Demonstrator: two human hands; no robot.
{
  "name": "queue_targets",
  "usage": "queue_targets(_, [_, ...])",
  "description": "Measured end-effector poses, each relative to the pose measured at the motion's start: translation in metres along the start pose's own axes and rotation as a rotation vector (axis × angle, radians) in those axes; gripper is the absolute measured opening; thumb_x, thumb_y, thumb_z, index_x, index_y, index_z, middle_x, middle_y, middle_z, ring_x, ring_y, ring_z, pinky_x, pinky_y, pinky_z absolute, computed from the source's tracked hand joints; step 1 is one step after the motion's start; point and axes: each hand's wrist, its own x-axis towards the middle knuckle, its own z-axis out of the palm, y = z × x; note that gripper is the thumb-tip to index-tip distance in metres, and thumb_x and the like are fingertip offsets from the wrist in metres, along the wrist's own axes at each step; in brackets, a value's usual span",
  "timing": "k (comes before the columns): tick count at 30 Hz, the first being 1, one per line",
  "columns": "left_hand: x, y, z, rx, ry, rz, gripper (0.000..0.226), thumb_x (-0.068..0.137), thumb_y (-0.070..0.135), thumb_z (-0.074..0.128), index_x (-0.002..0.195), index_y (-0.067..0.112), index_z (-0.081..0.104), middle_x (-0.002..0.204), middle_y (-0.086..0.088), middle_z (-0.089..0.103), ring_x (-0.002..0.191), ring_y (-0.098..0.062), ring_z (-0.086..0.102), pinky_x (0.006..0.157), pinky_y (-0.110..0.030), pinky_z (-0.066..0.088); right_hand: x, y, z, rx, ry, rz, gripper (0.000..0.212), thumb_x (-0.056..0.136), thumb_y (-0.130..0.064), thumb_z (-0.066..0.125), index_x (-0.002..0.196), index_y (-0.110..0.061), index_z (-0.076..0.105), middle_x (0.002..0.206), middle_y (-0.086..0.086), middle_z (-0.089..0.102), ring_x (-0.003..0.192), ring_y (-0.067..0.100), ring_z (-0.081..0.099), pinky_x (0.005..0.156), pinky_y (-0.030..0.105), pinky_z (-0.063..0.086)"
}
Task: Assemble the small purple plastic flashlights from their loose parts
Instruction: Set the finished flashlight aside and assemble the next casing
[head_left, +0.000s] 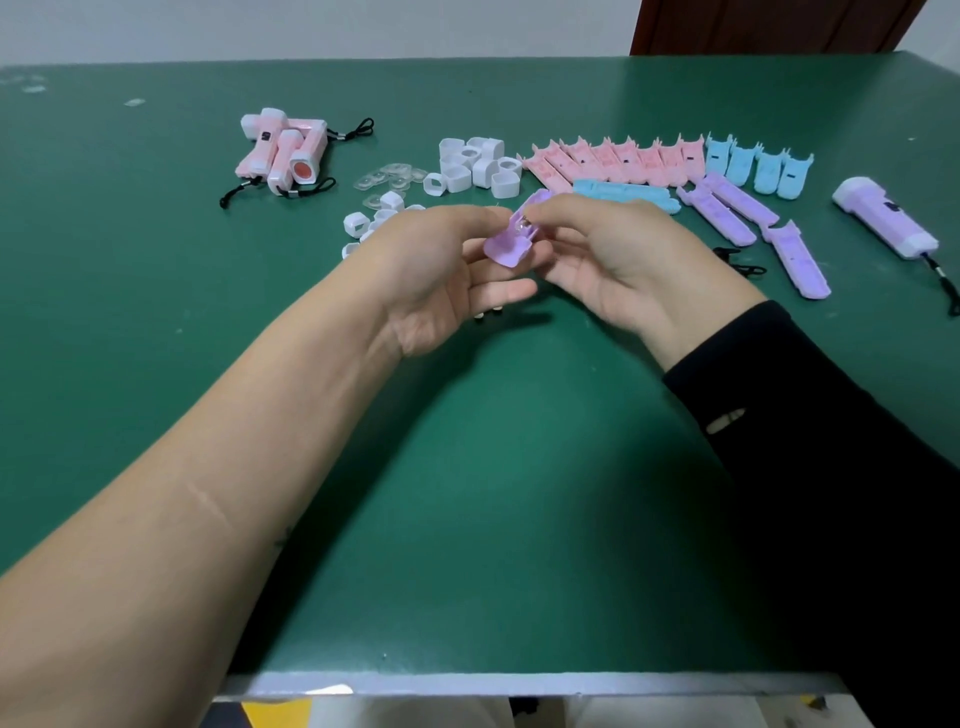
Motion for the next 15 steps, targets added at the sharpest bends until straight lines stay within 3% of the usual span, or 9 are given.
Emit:
queue_targets(6, [-0.002,0.0008,0.0009,0.005,0.021,0.017,0.025,0.099,0.003,0.04,0.106,0.0,0.065,0.09,-0.008,0.071,0.074,-0.01,0.071,0.06,-0.019,0.057,0.0036,0.0053,0.0021,0.054,-0.033,0.042,0.016,0.085,0.005,0.055,0.071,-0.001,0.06,0.085,0.018,0.066,0.064,0.021,0.059,0.058,0.023,0.054])
queue_targets(11, [-0.0028,0.0003,0.0021,0.023,0.034,0.031,0.027,0.098,0.002,0.041,0.108,-0.001,0.065,0.093,-0.009,0.07,0.075,-0.01,0.069,0.061,-0.019,0.057,0.0033,0.0059,0.0033,0.034,-0.029,-0.005,0.023,0.085,0.008,0.051,0.066,0.001,0.061,0.069,0.013,0.071,0.069,0.025,0.063,0.056,0.022,0.053])
queue_targets(15, [-0.0026,0.0014,0.0016,0.011,0.04,0.038,0.027,0.098,0.0,0.042,0.11,-0.003,0.065,0.092,-0.009,0.071,0.077,-0.012,0.069,0.062,-0.019,0.057,0.0048,0.0057,0.0042,-0.003,0.0,-0.043,0.021,0.084,0.009,0.053,0.067,0.001,0.061,0.073,0.017,0.067,0.08,0.031,0.058,0.054,0.022,0.052])
